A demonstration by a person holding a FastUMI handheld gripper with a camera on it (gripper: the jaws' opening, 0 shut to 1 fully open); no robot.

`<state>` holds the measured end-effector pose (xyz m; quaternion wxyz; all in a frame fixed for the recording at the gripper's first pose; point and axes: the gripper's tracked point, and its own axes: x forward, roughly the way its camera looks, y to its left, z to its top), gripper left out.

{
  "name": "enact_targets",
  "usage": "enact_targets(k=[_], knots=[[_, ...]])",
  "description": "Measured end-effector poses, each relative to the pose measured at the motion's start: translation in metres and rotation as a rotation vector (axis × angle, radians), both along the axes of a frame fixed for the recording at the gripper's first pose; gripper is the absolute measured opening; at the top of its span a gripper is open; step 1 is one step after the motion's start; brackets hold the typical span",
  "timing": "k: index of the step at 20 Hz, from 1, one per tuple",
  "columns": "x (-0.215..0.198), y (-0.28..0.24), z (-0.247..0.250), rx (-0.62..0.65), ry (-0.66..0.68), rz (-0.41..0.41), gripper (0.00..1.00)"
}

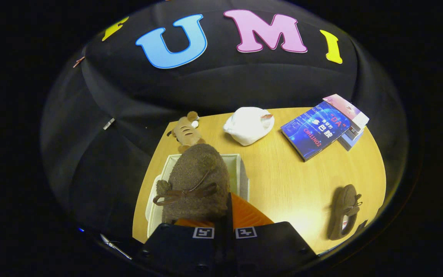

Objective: Open the storage box then place both shoes into the box .Put the left shoe in first, then the right shoe, with the right side of both shoes facing outward in a uniform manner.

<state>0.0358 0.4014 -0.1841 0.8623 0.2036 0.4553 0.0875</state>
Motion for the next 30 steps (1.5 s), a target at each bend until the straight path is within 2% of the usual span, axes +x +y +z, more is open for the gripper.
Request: enact_targets(k=[6,9,15,17,19,21,22,25,27,28,30], knots=[[0.004,0.063,-0.052,-0.051,0.085,-0.018,0.05],[0.004,0.077,-0.075,-0.096,0.109,-0.013,0.05],[-0.006,0.103,-0.1,-0.078,0.157,0.022,0.07],[-0.009,0.113,-0.101,-0.03,0.166,0.04,0.15],[-0.016,0.12,-0.099,0.007,0.191,0.071,0.27],[-0.01,0.122,-0.094,0.026,0.171,0.077,0.42],[-0.011,0.123,-0.093,0.027,0.166,0.087,0.56],[-0.015,0.117,-0.09,0.007,0.147,0.108,0.74],[-0.017,0.115,-0.083,0.002,0.119,0.133,0.8],[-0.018,0.11,-0.077,-0.002,0.091,0.146,0.9],[-0.019,0.096,-0.061,-0.007,0.032,0.166,0.94]])
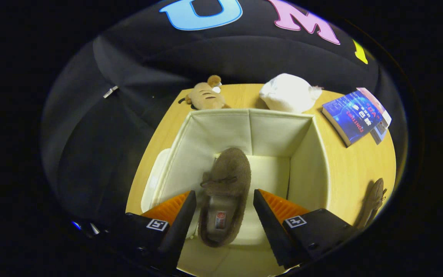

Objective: Open the storage box then place both shoes into the box .Put the left shoe in first, then the right shoe, with the right side of both shoes facing outward in a uniform manner.

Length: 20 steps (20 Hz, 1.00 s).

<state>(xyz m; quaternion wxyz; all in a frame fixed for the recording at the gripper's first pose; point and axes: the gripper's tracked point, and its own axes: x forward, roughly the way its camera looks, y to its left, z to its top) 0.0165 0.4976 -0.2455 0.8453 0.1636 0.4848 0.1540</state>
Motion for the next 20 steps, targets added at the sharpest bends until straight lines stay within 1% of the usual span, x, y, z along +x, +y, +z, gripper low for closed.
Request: enact_targets(k=[2,4,7,9,11,13,15,20], knots=[[-0.002,-0.023,0.018,0.0,-0.065,0.008,0.95],[-0.005,-0.058,0.036,-0.005,-0.129,-0.006,0.96],[-0.014,-0.123,0.05,-0.047,-0.2,-0.034,0.96],[-0.025,-0.168,0.049,-0.07,-0.217,-0.069,0.97],[-0.044,-0.214,0.042,-0.098,-0.205,-0.099,0.97],[-0.071,-0.259,0.023,-0.134,-0.16,-0.125,0.96],[-0.094,-0.301,-0.001,-0.178,-0.113,-0.158,0.97],[-0.155,-0.392,-0.077,-0.303,0.034,-0.196,0.97]])
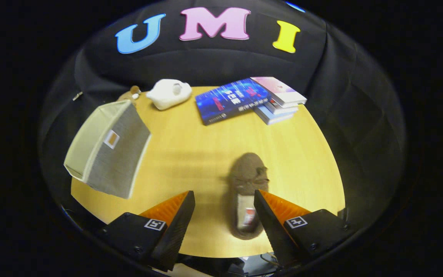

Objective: Open the storage box then place both shoes into the box .Put the left shoe in first, then the right shoe, with the right side of both shoes facing outward in a uniform manner.

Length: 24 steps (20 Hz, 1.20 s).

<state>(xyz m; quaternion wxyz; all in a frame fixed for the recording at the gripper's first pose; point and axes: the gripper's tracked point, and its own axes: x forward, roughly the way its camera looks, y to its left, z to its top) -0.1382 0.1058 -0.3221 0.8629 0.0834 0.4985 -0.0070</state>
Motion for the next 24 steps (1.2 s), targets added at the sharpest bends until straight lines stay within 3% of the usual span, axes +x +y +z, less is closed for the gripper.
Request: enact_targets(k=[4,12,15,18,20,24], knots=[[-0.016,-0.043,-0.046,-0.059,0.062,-0.029,0.96],[0.02,-0.055,-0.102,-0.036,0.081,-0.036,0.89],[0.031,-0.045,-0.115,-0.031,0.081,-0.017,0.73],[0.032,-0.053,-0.123,-0.092,0.095,-0.03,0.26],[0.028,-0.051,-0.12,-0.076,0.111,-0.065,0.08],[0.025,-0.036,-0.091,-0.008,0.117,-0.117,0.08]])
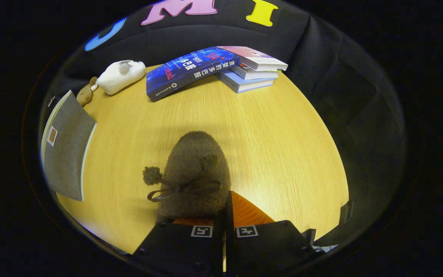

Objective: Open the storage box then place both shoes into the box .Put the left shoe in first, then the right shoe, with the right side of both shoes facing outward in a uniform manner.

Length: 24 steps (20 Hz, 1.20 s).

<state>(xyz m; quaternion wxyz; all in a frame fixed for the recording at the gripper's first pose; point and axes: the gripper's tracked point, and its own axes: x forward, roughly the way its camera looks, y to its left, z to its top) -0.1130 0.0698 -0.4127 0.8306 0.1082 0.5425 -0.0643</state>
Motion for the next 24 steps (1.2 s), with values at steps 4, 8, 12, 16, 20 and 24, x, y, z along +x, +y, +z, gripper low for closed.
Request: enact_targets(k=[4,8,12,16,20,24], knots=[[0.022,0.032,0.054,0.041,-0.059,-0.01,0.08],[0.058,0.09,0.122,0.111,-0.143,-0.001,0.08],[0.093,0.158,0.179,0.17,-0.216,0.045,0.08],[0.123,0.233,0.223,0.248,-0.258,0.083,0.08],[0.143,0.301,0.239,0.257,-0.25,0.137,0.08],[0.148,0.337,0.205,0.134,-0.167,0.174,0.08]])
